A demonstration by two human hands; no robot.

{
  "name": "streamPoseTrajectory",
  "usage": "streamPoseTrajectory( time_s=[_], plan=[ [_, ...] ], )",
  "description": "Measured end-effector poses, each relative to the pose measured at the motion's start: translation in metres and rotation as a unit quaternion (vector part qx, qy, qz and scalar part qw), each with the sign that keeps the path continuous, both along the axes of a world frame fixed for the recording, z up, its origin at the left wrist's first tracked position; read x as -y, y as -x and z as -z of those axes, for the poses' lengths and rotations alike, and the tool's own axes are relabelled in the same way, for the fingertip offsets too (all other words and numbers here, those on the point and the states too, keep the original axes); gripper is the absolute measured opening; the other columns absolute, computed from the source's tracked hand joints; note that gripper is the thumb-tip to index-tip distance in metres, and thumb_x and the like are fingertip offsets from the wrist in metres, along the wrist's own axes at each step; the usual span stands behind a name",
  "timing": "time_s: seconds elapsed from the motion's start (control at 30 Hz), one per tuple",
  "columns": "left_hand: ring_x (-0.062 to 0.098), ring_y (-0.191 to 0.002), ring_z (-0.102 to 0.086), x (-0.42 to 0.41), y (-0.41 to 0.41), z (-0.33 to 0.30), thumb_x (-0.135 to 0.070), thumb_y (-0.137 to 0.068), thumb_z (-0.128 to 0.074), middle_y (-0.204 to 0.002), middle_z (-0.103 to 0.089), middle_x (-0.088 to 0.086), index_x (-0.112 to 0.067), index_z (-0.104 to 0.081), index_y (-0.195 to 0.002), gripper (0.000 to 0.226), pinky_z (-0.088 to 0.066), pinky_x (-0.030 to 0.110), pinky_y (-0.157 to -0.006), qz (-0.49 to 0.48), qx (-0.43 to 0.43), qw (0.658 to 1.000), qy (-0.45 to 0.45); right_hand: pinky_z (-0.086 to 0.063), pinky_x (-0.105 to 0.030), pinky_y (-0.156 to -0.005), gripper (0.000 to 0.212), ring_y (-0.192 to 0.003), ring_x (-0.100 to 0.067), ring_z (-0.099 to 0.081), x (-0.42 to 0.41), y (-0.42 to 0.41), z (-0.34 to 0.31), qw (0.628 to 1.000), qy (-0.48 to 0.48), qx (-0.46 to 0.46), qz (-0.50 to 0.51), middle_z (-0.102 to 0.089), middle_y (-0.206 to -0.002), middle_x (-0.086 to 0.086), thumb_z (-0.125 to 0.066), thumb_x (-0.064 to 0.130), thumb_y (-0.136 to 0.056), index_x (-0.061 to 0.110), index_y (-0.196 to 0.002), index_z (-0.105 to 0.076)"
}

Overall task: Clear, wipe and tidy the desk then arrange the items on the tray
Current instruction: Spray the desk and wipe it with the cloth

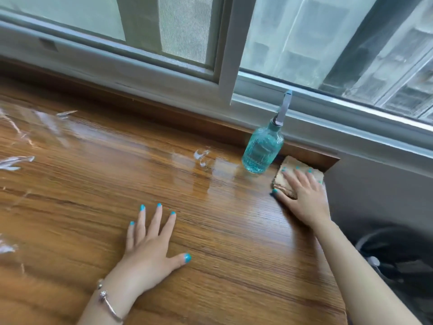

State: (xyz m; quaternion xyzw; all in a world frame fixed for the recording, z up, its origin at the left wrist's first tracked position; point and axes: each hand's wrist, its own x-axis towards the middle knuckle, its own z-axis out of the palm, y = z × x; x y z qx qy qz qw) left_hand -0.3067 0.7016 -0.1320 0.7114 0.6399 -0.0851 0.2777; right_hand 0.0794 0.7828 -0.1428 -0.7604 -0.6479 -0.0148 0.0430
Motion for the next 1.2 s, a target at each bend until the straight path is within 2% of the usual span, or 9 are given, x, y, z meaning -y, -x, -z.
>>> streamPoseTrajectory(
  time_s=[0.1, 0.23, 0.33, 0.43, 0.57, 0.67, 0.9, 1.1, 1.2],
  plan=[
    [0.013, -0.125, 0.049, 0.015, -0.016, 0.0, -0.069, -0.085, -0.047, -0.15, 0.038, -0.013, -0.04, 0.009, -0.151, 0.091, 0.019, 0.041, -0.113, -0.007, 0.033, 0.999, 0.019, -0.032, -0.042, -0.102, 0.056, -0.134, -0.025, -0.037, -0.015, -0.026, 0.001, 0.997, 0.022, 0.048, -0.049, -0.044, -0.148, 0.006, -0.042, 0.07, -0.087, 0.05, -0.139, -0.042],
    [0.004, -0.123, 0.051, 0.041, -0.021, -0.001, -0.065, -0.083, -0.054, -0.139, 0.05, -0.023, -0.049, 0.01, -0.148, 0.092, 0.014, 0.039, -0.115, -0.033, 0.094, 0.995, -0.033, -0.045, -0.041, -0.077, 0.029, -0.104, -0.032, -0.051, -0.008, -0.018, -0.004, 0.997, -0.046, -0.034, -0.05, -0.061, -0.112, -0.003, -0.062, 0.042, -0.09, 0.027, -0.114, -0.068],
    [-0.003, -0.129, 0.04, 0.054, -0.011, -0.003, -0.065, -0.084, -0.054, -0.146, 0.039, -0.026, -0.049, 0.006, -0.148, 0.088, 0.008, 0.036, -0.116, -0.057, 0.118, 0.989, -0.064, -0.034, -0.032, -0.059, 0.026, -0.093, -0.031, -0.057, 0.026, 0.027, -0.007, 0.995, -0.05, -0.077, -0.046, -0.06, -0.099, -0.001, -0.064, 0.034, -0.09, 0.026, -0.114, -0.066],
    [0.002, -0.145, 0.006, 0.055, 0.012, -0.015, -0.061, -0.088, -0.052, -0.159, 0.003, -0.019, -0.041, -0.011, -0.151, 0.078, -0.006, 0.031, -0.118, -0.096, 0.138, 0.982, -0.08, -0.038, -0.033, -0.057, 0.016, -0.089, -0.029, -0.062, 0.053, 0.087, -0.027, 0.986, 0.005, -0.126, -0.108, -0.066, -0.095, 0.003, -0.065, 0.034, -0.088, 0.034, -0.104, -0.067],
    [0.004, -0.132, -0.04, 0.058, 0.059, -0.043, -0.059, -0.088, -0.053, -0.147, -0.038, -0.018, -0.04, -0.033, -0.145, 0.063, -0.041, 0.032, -0.103, -0.165, 0.164, 0.966, -0.112, -0.051, -0.037, -0.06, 0.005, -0.073, -0.013, -0.061, 0.067, 0.169, -0.073, 0.959, 0.061, -0.209, -0.181, -0.066, -0.074, 0.013, -0.064, 0.038, -0.084, 0.034, -0.084, -0.062],
    [0.004, -0.129, -0.044, 0.068, 0.11, -0.057, -0.058, -0.089, -0.054, -0.143, -0.044, -0.017, -0.04, -0.038, -0.142, 0.059, -0.044, 0.03, -0.099, -0.209, 0.165, 0.956, -0.122, -0.054, -0.041, -0.064, 0.01, -0.074, -0.01, -0.064, 0.072, 0.242, -0.1, 0.928, 0.083, -0.27, -0.243, -0.069, -0.077, 0.012, -0.067, 0.042, -0.086, 0.032, -0.089, -0.066],
    [-0.002, -0.117, -0.051, 0.1, 0.271, -0.082, -0.057, -0.085, -0.059, -0.122, -0.054, -0.025, -0.038, -0.047, -0.136, 0.056, -0.048, 0.035, -0.097, -0.273, 0.197, 0.923, -0.185, -0.054, -0.046, -0.062, 0.012, -0.066, -0.011, -0.06, 0.085, 0.409, -0.117, 0.91, 0.093, -0.268, -0.302, -0.065, -0.072, 0.012, -0.067, 0.043, -0.086, 0.034, -0.079, -0.063],
    [-0.004, -0.119, -0.048, 0.118, 0.408, -0.09, -0.055, -0.085, -0.061, -0.133, -0.052, -0.022, -0.039, -0.045, -0.137, 0.057, -0.047, 0.035, -0.099, -0.28, 0.228, 0.906, -0.223, -0.049, -0.036, -0.051, 0.037, -0.061, -0.003, -0.06, 0.099, 0.532, -0.125, 0.906, 0.086, -0.285, -0.3, -0.065, -0.07, 0.023, -0.054, 0.077, -0.066, 0.043, -0.077, -0.063],
    [-0.004, -0.121, -0.047, 0.118, 0.461, -0.087, -0.056, -0.084, -0.062, -0.135, -0.05, -0.021, -0.039, -0.044, -0.138, 0.059, -0.048, 0.033, -0.098, -0.285, 0.233, 0.904, -0.22, -0.056, -0.043, -0.058, 0.032, -0.062, -0.005, -0.061, 0.094, 0.588, -0.127, 0.91, 0.113, -0.27, -0.295, -0.066, -0.071, 0.021, -0.055, 0.069, -0.069, 0.04, -0.079, -0.063]
  ],
)
